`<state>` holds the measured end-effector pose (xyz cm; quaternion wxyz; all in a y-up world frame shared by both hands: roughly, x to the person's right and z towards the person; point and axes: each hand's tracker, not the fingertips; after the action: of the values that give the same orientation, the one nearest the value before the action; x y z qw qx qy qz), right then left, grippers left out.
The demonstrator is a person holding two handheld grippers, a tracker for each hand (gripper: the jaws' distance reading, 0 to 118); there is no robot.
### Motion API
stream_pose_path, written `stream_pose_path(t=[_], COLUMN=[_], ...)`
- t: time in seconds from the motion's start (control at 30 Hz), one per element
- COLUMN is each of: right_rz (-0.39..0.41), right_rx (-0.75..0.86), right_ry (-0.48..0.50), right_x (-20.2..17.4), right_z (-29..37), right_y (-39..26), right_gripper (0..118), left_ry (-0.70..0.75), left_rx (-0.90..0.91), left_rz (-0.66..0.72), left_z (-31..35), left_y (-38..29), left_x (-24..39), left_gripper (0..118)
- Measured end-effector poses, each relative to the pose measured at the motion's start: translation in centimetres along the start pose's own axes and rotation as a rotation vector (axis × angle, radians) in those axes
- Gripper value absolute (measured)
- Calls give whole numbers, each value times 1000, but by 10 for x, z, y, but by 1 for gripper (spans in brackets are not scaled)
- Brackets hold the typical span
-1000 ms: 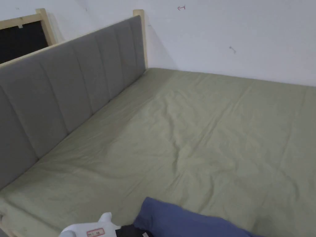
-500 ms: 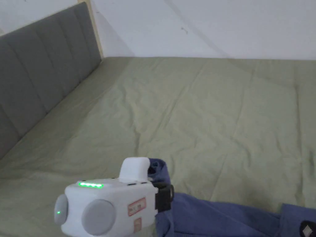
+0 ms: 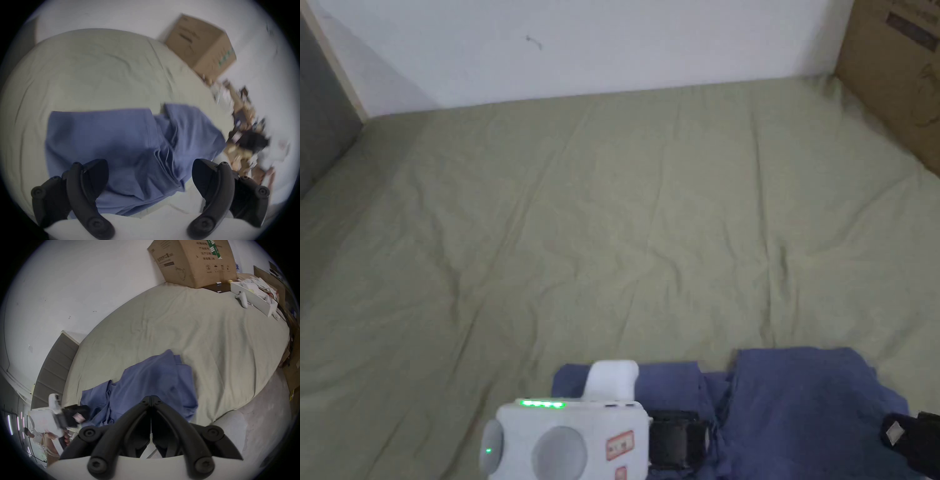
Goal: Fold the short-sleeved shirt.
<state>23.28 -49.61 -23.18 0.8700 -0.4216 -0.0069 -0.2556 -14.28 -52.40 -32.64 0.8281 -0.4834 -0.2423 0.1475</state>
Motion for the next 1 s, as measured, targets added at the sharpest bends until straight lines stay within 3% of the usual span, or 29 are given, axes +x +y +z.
stream_pose_path(t=[0.1, 0.13, 0.17, 0.2, 0.23, 0.27, 0.3, 0.43, 0.6, 0.67, 0.8, 0.83, 0.87, 0.9, 0.93, 0.97, 1.0], right_rz=[-14, -18, -23, -28, -31, -35, -41, -35, 1, 10, 26, 29, 36, 45, 53, 60, 65], right_rx=[-3, -6, -13, -18, -20, -22, -24, -30, -27, -24, -27, -28, -30, -28, -25, -26, -30], right_ry=[-14, -14, -14, -15, -14, -9, -3, 20, 35, 47, 52, 54, 57, 61, 66, 69, 68], right_x=[8, 9, 10, 10, 9, 8, 7, -3, -9, -13, -23, -26, -28, -31, -33, -36, -39], right_z=[0, -1, -3, -5, -6, -7, -8, -7, -5, -4, -4, -4, -3, -2, -2, -2, -4], right_y=[-3, -4, -3, -4, -5, -6, -5, -4, -1, 0, 0, 0, 1, 1, 1, 2, 2], right_gripper=[0, 0, 0, 0, 0, 0, 0, 0, 0, 0, 0, 0, 0, 0, 0, 0, 0], left_ry=[-91, -98, -103, -84, -61, 8, 66, -43, -72, -80, -167, -180, -181, -181, -172, -163, -125], left_rx=[107, 105, 91, 91, 95, 74, 53, -60, -184, -177, -37, -4, 28, 54, 58, 61, 73], left_rz=[141, 166, 183, 158, 144, 130, 104, 110, -23, -10, 189, 190, 188, 192, 195, 216, 248], left_z=[33, 39, 42, 42, 39, 31, 22, -19, -51, -49, -24, -13, 0, 15, 27, 39, 49], left_y=[6, 9, 10, 10, 9, 11, 10, 2, -18, -23, -16, -14, -13, -12, -12, -11, -12], left_x=[-20, -26, -31, -33, -33, -30, -26, -13, 22, 22, 0, -4, -11, -22, -33, -48, -62], left_gripper=[109, 103, 88, 59, 12, 3, 2, 1, 1, 1, 2, 2, 11, 34, 81, 108, 118])
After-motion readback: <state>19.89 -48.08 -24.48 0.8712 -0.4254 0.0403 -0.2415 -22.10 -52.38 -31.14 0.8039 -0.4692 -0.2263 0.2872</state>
